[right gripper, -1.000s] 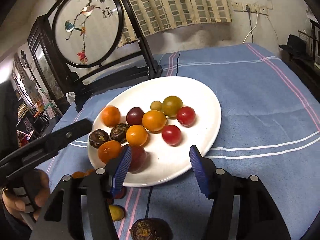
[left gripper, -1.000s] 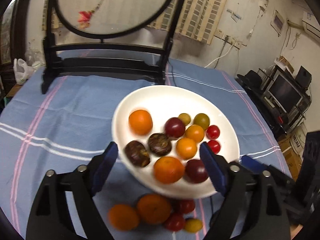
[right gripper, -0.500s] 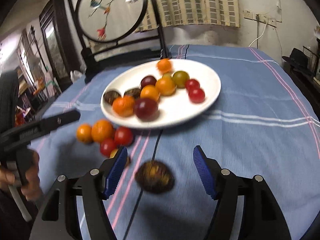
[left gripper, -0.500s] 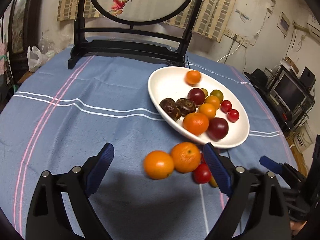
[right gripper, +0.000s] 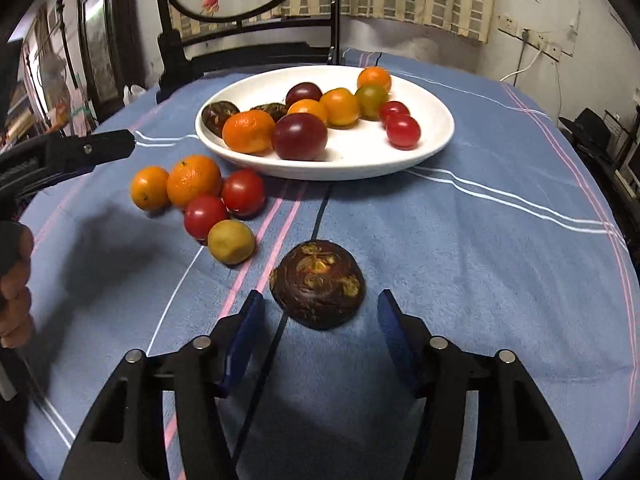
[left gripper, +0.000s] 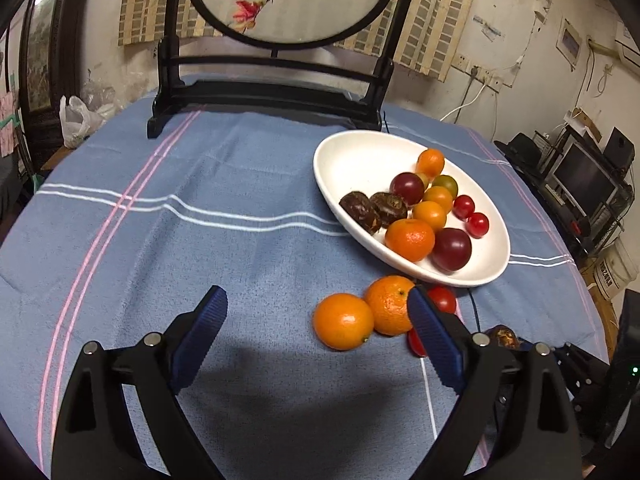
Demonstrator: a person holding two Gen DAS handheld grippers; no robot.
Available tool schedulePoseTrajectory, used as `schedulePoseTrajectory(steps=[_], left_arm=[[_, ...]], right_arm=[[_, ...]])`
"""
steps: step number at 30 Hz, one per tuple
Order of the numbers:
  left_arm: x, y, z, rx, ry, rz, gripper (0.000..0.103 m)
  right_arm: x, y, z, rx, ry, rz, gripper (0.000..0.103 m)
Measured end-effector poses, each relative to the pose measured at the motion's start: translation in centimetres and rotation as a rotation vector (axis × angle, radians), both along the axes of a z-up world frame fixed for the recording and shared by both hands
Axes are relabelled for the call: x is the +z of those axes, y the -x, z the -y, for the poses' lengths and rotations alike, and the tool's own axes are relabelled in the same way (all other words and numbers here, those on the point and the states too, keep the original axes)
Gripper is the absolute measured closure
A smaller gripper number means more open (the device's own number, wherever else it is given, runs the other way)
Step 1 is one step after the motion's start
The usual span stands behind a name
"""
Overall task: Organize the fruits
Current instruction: 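Grasp an orange with the left tool while the right tool grasps a mangosteen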
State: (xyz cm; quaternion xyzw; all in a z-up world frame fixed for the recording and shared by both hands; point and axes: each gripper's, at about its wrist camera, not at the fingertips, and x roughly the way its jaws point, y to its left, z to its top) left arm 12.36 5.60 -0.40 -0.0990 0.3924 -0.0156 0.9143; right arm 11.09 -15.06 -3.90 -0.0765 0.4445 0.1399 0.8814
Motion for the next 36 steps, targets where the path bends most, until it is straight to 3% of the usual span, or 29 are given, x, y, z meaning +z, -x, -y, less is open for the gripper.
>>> schedulePoseTrajectory(steps=[1,2,7,10,16,21,25,27,31,36], left_arm=[[-0.2,-0.1,0.0,-0.004,0.005,-0.011,0.014],[-0.3,-0.2,0.0,-0.007,0.008,-0.023,0.014],[-1.1,-0.4,0.4,-0.028,-0.009,-0.060,0.014],[-1.9,-0.8,0.9,-0.097,-0.054,-0.142,0.014],[-2.5,-1.0,0.6,-0.105,-0.078,-0.146,0.016],[-3.6,-1.4,2.0,-0.147,-0.142,-0.158,0.032],[-4.2,-2.1,3.3,-0.169,-0.224,-0.106,0.045],[-4.1,-2.2,3.7,-0.210,-0.209,-0.086,0.065],[-3.8,-1.8,3.9,-0.233,-0.213,-0.080,0.065],[-1.3,-0.7,3.0,-0.231,-0.110,-0.011,0.065]], right_arm=[[0.0,0.0,-0.2,0.009,0.002,0.005,0.053],[0.1,-0.2,-0.3,0.008,-0.002,0.001,0.056],[0.5,0.0,0.7,0.019,-0.080,0.003,0.056],[0.9,0.0,1.5,0.011,-0.135,0.001,0.056],[1.0,0.0,1.9,0.020,-0.167,-0.007,0.056],[1.4,0.4,1.7,0.040,-0.176,0.013,0.056],[1.5,0.5,1.3,0.056,-0.176,0.015,0.056],[1.6,0.6,1.1,0.063,-0.177,0.020,0.056],[1.7,0.6,1.5,0.050,-0.188,0.030,0.056],[2.7,0.7,2.6,0.007,-0.234,0.067,0.056]])
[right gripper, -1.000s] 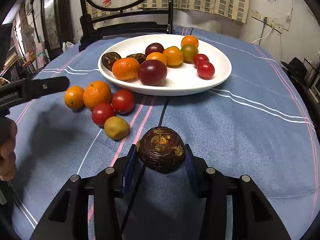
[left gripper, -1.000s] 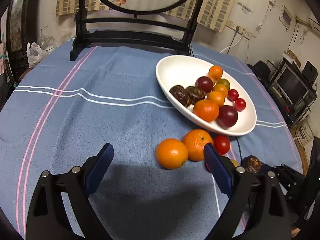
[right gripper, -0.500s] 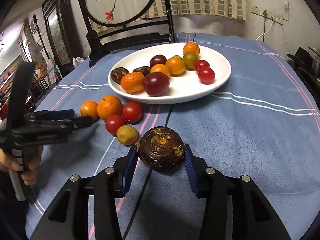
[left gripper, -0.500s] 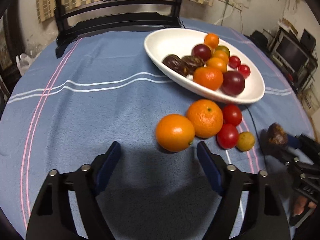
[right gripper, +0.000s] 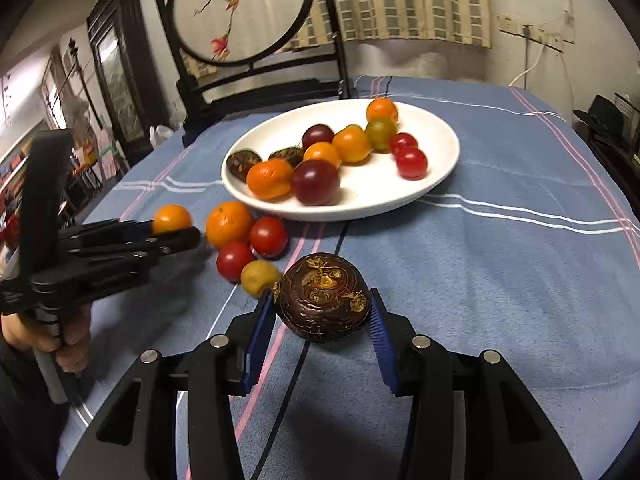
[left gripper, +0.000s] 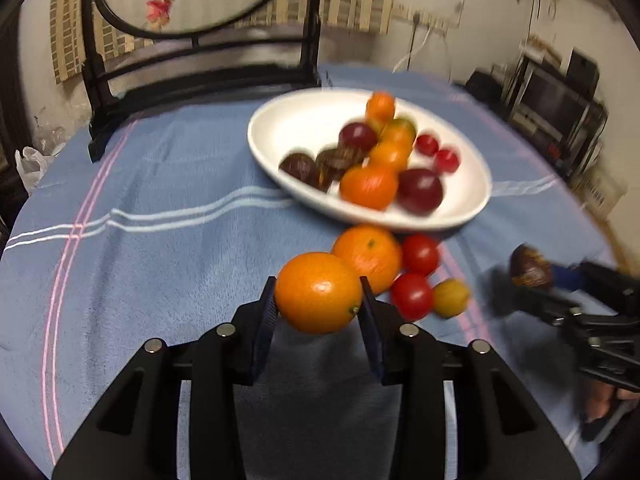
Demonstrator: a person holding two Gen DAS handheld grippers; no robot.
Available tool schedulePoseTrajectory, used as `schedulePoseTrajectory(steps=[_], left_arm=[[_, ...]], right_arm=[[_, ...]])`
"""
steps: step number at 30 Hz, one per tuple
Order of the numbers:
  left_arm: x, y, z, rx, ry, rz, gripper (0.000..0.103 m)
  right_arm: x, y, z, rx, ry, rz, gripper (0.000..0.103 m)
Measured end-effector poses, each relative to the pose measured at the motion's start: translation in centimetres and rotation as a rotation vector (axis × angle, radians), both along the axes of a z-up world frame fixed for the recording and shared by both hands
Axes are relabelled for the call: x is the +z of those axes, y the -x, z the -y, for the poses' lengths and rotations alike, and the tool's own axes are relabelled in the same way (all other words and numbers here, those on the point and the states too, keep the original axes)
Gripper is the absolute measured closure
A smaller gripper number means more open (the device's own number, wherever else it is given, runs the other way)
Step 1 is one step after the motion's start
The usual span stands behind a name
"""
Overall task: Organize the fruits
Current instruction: 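Grasp an orange with the left tool while the right tool grasps a mangosteen, then release the orange and mangosteen onto the white plate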
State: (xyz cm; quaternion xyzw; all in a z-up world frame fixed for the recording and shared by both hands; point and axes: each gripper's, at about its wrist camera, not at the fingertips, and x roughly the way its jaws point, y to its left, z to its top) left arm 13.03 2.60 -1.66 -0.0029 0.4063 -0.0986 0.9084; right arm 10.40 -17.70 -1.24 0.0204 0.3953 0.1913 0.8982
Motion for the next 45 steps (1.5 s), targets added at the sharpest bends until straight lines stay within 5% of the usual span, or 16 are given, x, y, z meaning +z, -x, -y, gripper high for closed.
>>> schedulePoseTrajectory(steps=[13,23,34,36,45], left_arm=[[5.7,-0.9,0.8,0.053,0.122,0.057,0.065],[4.1,-7.6,4.9,0.063,0.053,-0.001,0.065],[0.7,-11.9,6.2,0.106,0.052,-0.055,0.064],[0.9,-11.6,5.9,0.114,0.063,-0.051,0.046],[4.2,-6.3,5.0,0.107,0.067,0.046,0.030]], right_arm=[[6.5,-1.9,-1.6,0.006,-0.020,0.159,0.056],[1.9,-7.9,0.2,-0.111,-0.076,0.027,0.056],[-0.1,-9.0,0.4,-0.113,-0.106,0.025,0.055],[-0.1,-8.9,0.5,-0.099,-0.129,0.029,0.048],[0.4,-7.9,0.3,-0.089,-0.130,0.026,0.044]])
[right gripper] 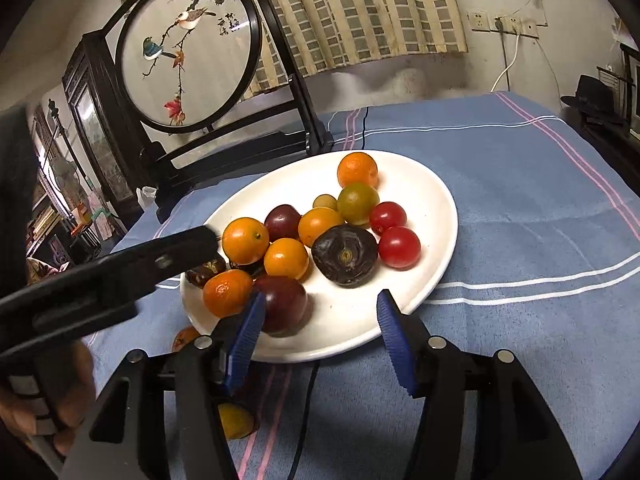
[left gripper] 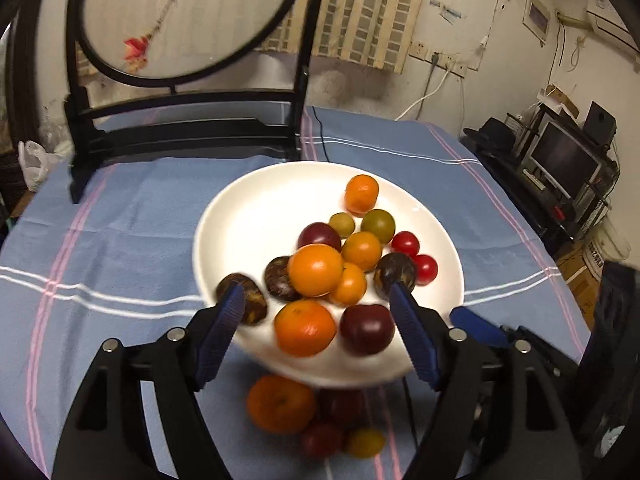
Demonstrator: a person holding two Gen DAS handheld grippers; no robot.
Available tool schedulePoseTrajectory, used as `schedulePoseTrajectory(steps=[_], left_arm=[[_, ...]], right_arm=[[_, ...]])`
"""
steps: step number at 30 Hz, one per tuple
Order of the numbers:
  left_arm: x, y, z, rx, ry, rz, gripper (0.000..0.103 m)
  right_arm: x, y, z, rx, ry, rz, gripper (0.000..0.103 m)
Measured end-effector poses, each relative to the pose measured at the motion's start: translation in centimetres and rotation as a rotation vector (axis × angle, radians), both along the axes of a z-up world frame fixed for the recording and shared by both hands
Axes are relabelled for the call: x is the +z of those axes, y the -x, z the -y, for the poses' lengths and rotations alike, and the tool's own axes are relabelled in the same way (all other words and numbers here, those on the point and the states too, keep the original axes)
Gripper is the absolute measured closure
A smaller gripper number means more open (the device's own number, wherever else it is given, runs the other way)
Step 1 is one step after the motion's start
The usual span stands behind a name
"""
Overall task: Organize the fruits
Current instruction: 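Release the orange and mangosteen onto the white plate, then grasp a red tomato with the left tool while the right tool grasps a yellow citrus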
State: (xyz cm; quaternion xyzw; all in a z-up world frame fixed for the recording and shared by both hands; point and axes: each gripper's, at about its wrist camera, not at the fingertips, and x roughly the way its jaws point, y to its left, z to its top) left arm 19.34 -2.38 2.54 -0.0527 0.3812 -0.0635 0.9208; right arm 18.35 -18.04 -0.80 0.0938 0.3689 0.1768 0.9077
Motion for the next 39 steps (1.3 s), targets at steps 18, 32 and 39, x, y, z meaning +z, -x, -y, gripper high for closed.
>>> schedulePoseTrajectory(steps=[18,32,39], left_arm=[[-3.7,5.5,-7.9,0.181,0.018,-0.082,0.019],[-4.6,4.8,-8.2,0.160,0.039,-0.129,0.019],[-4.6,5.2,-6.9,0.099,0.032,-0.141,0.019]], right_arm=[[-0.6,7.2,-5.2,0.248,0.263,-0.035,0.048],[-2.3,5.7,-7.6,0.273,0.345,-0.053,0.075],[-0.7,5.3,-3.9,0.205,0.242,-0.054,0.075]])
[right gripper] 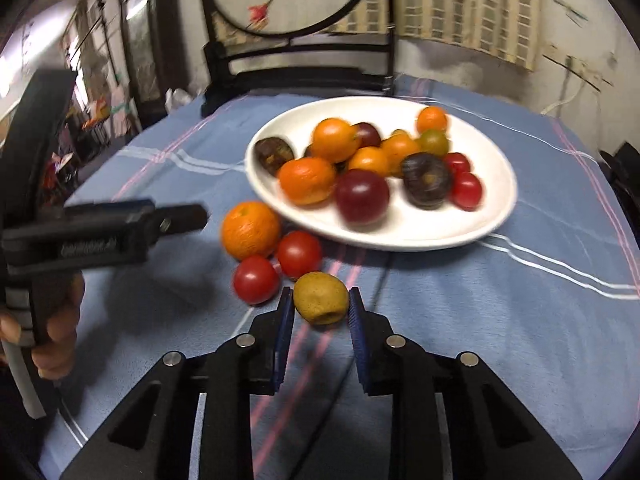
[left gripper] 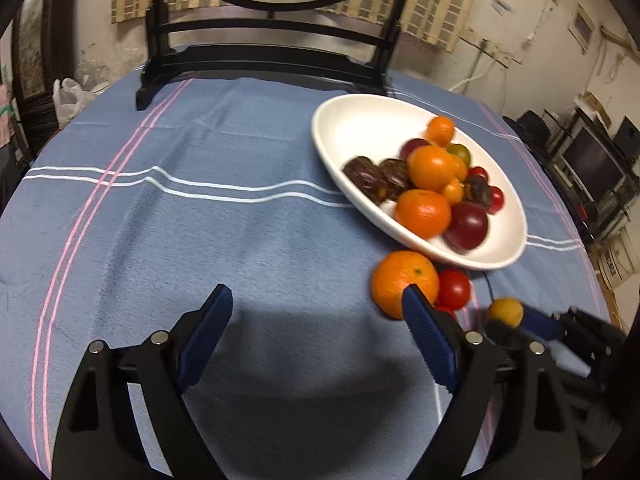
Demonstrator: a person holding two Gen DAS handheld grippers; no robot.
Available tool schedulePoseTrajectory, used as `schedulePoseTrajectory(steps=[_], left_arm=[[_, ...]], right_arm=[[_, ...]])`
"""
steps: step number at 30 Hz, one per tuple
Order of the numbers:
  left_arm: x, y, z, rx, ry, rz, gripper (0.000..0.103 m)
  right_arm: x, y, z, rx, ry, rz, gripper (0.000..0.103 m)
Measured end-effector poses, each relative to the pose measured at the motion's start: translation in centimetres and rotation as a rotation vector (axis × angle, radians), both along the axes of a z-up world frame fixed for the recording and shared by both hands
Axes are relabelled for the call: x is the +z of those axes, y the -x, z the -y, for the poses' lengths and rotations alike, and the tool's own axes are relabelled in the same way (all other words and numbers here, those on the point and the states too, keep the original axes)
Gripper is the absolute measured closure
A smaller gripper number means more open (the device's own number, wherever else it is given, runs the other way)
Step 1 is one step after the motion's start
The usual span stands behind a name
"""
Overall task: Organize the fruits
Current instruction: 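Grasp a red tomato with the left tool while the right tool grasps a yellow citrus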
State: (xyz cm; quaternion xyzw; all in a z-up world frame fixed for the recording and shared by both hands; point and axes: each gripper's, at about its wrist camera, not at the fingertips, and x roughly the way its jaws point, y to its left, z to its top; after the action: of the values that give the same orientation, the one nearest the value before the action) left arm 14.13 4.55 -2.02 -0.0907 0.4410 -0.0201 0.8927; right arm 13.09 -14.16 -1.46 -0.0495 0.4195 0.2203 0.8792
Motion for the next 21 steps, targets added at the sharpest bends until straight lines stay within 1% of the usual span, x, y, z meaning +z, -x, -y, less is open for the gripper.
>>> schedulePoseTrajectory(steps=[3,6,8,10,11,12,14,16,17,19,20,21], left_arm=[[-0.1,0.5,1.1,-0.033,0.031,-0.008,0.019],[-0.9,0.9,2.7,-0.068,0.058,-0.052,0.019],[-1.3,1.3,3.9,-0.097,0.045,-0.059,0.019],[-1.3,1.7,5.0,-0.106,-0.002,-0.040,0.019],[-1.4,1.8,5.4,-0.102,-0.016,-0.032,0.023],[-1.5,1.7,5.6,-0.101,-0.010,-0.039,0.029],[-2.1,1.5,5.9,-0.101,0.022,-0.075,0.038],[-2.1,1.6,6.2,-0.090,-0.005,-0.060,0.039],[-2.2,1.4,6.5,-0.093,-0.015,-0.065,0.044],[-2.2,1.3,6.7,-0.076,-0.025,-0.062,0.045],[-2.1,1.1,6.9,-0.065,-0.020,-0.067,0.048],[-2.1,1.0,7.0,-0.061,-0.012,-0.070,0.054]], right_arm=[[0.1,-0.3,1.7,-0.042,-0.027,-0.010,0.075],[0.4,-0.6,3.0,-0.072,-0.059,-0.010,0.075],[0.6,-0.6,3.6,-0.084,-0.083,-0.007,0.075],[0.6,-0.7,3.6,-0.086,-0.088,-0.006,0.075],[0.6,-0.7,3.5,-0.087,-0.087,-0.005,0.075],[0.7,-0.6,3.5,-0.087,-0.086,-0.005,0.075],[0.7,-0.6,3.5,-0.082,-0.093,-0.002,0.075],[0.8,-0.4,3.7,-0.082,-0.122,-0.011,0.075],[0.9,-0.3,3.7,-0.082,-0.139,-0.019,0.075],[1.1,-0.2,3.7,-0.073,-0.161,-0.027,0.075],[1.3,-0.1,3.6,-0.072,-0.161,-0.023,0.075],[1.5,0.1,3.5,-0.071,-0.166,-0.017,0.075]])
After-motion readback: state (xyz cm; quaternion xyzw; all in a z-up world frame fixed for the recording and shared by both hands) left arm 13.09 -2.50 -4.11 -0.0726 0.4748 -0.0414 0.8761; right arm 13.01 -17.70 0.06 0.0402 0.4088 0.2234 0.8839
